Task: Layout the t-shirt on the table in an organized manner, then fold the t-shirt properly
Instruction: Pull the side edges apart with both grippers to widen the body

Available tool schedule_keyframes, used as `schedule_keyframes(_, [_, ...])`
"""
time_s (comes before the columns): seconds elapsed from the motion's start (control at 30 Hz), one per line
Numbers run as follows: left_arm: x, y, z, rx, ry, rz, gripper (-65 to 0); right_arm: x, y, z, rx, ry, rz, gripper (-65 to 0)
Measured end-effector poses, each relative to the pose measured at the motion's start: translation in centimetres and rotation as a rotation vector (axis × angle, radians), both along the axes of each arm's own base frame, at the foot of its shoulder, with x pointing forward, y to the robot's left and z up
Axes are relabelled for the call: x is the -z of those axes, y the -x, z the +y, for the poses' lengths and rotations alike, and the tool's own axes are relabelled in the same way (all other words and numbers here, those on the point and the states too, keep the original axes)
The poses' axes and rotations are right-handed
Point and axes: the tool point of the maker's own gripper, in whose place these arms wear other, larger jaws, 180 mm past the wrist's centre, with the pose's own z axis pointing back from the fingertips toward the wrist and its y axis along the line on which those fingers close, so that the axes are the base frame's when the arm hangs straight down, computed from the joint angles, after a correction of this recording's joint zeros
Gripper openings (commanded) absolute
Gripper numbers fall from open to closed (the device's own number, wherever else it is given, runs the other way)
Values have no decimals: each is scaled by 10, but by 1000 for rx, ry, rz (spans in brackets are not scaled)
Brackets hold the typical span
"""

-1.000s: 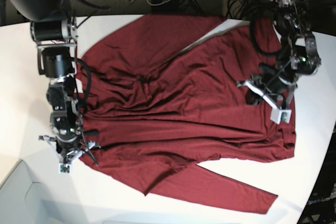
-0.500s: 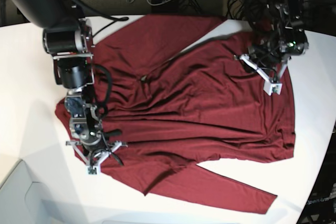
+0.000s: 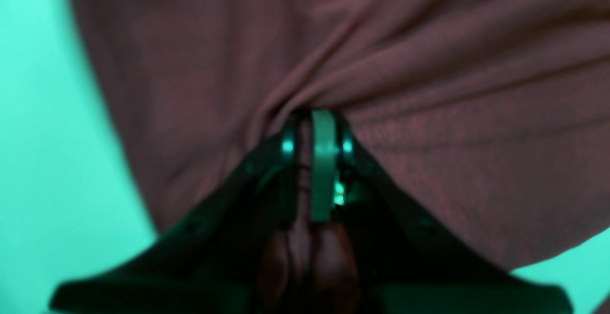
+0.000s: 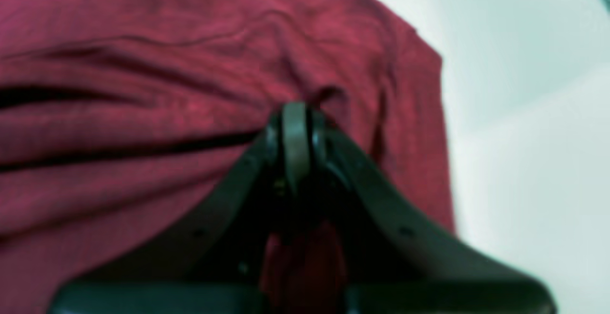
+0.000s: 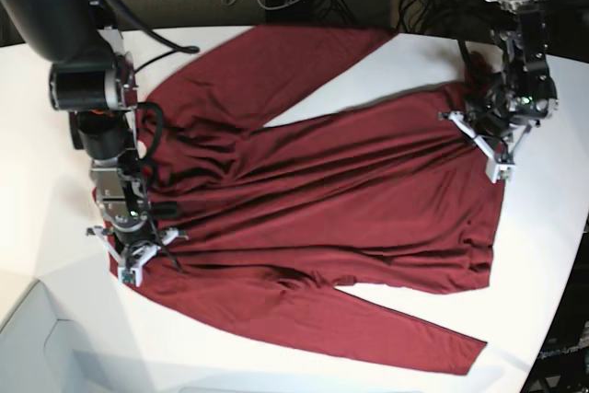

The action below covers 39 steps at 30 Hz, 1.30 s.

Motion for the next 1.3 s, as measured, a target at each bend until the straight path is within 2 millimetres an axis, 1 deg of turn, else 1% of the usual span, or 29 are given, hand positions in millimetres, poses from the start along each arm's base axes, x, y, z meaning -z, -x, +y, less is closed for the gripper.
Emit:
schedule_keyframes(0.07, [-1,2,11,-6,-31,2,-601,-1,2,-12,13,15,3,-650])
schedule_keyframes(0.1, [-1,2,15,-7,-39,-1,-601,-1,2,-13,15,16,7,-650])
schedule_keyframes(0.17, [1,1,19,-13,-36,-4,-601,-1,2,-13,14,16,3,-650])
schedule_keyframes(0.27, [-1,-8,26,-25,-44,0,-601,-2,1,-11,10,15,-6,-650])
schedule_keyframes(0.43, [-4,-10,24,-28,-48,-6,-601,-2,1,-9,7,12,-11,-650])
schedule_keyframes(0.5, [-10,-7,21,-19,-70,7,-601,-5,-1,-7,4,12,-14,-650])
schedule_keyframes(0.53, [-13,-4,17,-7,-73,12,-601,-10,-3,-6,1,14,-28,-650])
schedule_keyframes(0.6, [-26,-7,13,10,-92,-19,-601,-22,-10,-4,-7,17,-62,-650])
schedule_keyframes(0.67, [-48,-18,11,25,-115,-84,-601,-30,-16,-4,-5,16,-67,-650])
schedule_keyframes(0.77, [-79,-36,5,49,-133,-188,-601,-39,-20,-3,-6,17,-72,-650])
schedule_keyframes(0.83, [-97,-41,-1,67,-146,-240,-601,-46,-23,-2,-8,17,-87,-650])
schedule_keyframes(0.9, [-112,-44,-4,71,-149,-282,-601,-48,-24,-2,-6,16,-88,-650])
schedule_keyframes(0.93, [-119,-49,-3,66,-149,-306,-601,-49,-24,-3,-5,18,-89,-650])
schedule_keyframes(1.0, [-137,-67,0,32,-148,-358,-601,-48,-23,-4,-4,17,-84,-650])
schedule_keyframes(1.07, [-157,-101,0,-10,-112,-438,-601,-46,-22,-3,-5,16,-83,-650])
schedule_keyframes(1.1, [-157,-118,-4,-10,-76,-443,-601,-45,-21,-1,-8,16,-84,-650])
schedule_keyframes(1.13, [-152,-133,-4,-24,-53,-426,-601,-42,-19,0,-8,16,-80,-650])
schedule_keyframes(1.2, [-130,-154,-3,-72,-9,-345,-601,-32,-13,5,-12,10,-57,-650])
schedule_keyframes(1.23, [-115,-161,-6,-84,11,-296,-601,-28,-9,5,-13,9,-50,-650])
schedule_keyframes(1.3, [-93,-180,-14,-92,61,-238,-601,-19,-4,10,-17,2,-29,-650])
